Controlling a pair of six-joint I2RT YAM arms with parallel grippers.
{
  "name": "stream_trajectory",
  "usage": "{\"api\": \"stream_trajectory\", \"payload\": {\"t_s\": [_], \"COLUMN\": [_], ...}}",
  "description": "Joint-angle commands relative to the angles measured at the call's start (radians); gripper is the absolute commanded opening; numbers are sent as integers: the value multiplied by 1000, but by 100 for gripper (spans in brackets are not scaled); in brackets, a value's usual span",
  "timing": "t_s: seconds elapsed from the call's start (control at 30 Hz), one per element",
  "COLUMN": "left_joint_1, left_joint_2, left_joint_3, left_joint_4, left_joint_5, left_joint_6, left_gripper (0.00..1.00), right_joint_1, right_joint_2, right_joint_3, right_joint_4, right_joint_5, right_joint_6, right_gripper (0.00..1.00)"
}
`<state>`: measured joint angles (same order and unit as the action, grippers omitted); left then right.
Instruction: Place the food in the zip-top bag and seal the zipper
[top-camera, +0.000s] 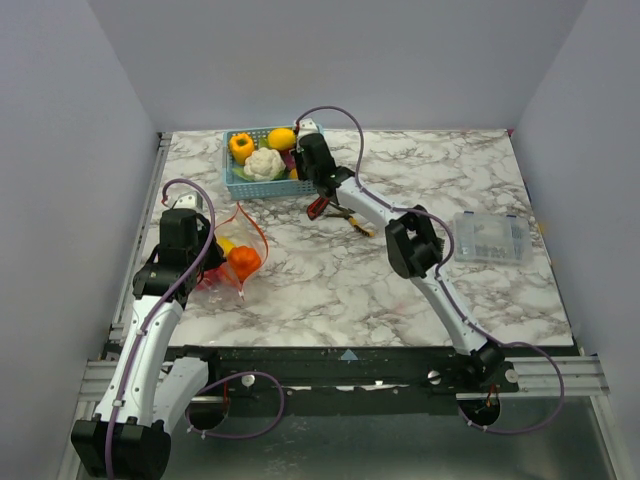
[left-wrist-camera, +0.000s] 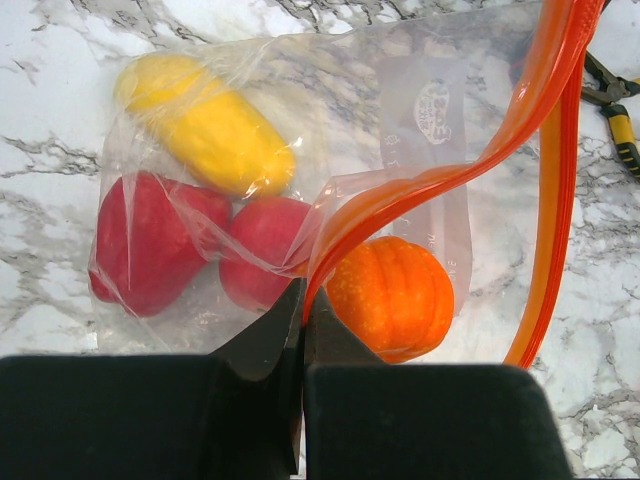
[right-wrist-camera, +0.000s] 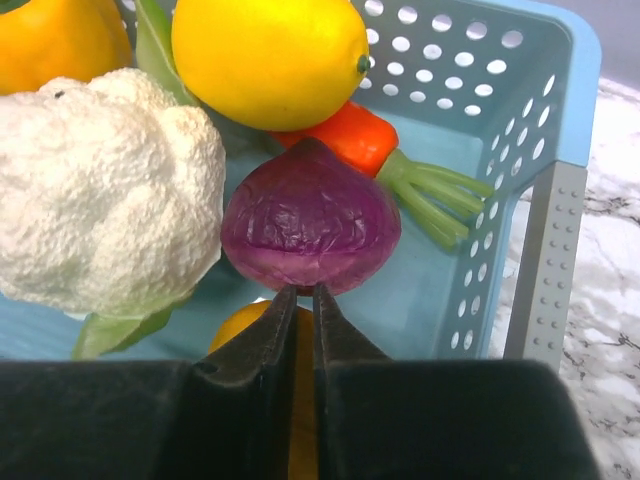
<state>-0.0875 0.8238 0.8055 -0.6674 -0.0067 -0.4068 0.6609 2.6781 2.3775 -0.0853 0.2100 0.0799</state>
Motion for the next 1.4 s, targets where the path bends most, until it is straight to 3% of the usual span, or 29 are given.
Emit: {"api": "stream_trajectory", "payload": {"t_s": [0.0, 0.3, 0.37, 0.43, 0.47, 0.67, 0.87, 1.13, 1.3, 1.37], "left_joint_1": [-4, -5, -4, -4, -4, -6, -6, -4, -4, -4], "left_joint_2": [-1, -2, -2, -2, -1, -5, -5, -6, -6, -7], "left_joint_3": [-5, -6, -8, -8, -8, -7, -8, -8, -7, -8], "left_joint_4": [15, 17, 17, 18, 18, 19, 17, 17, 16, 16], "left_joint_5": [3, 5, 5, 6, 29, 31, 29, 22, 21, 18], "left_joint_6": [14, 14, 14, 14, 14, 16, 15, 16, 16, 16], "left_gripper": [0, 0, 0, 0, 0, 0, 0, 0, 0, 0], "right_joint_1": [24, 28, 28, 28, 28, 29, 49, 59, 57, 58], "right_joint_2": [-64, -159, -164, -167, -163, -136, -187, -290, -289, -277], "right_joint_3": [-40, -53, -41, -47, -41, -12, -89, -217, -194, -175], "right_joint_4": [-115, -210, -237, -237, -242, -308, -309, -274, -269, -263], "right_joint_5": [-55, -137, -129, -106, -94, -175, -320, -392, -278, -216], "right_joint_6": [69, 193, 189, 177, 170, 218, 340, 409, 328, 281], "right_gripper": [10, 10, 17, 32, 33, 33, 33, 33, 36, 44]}}
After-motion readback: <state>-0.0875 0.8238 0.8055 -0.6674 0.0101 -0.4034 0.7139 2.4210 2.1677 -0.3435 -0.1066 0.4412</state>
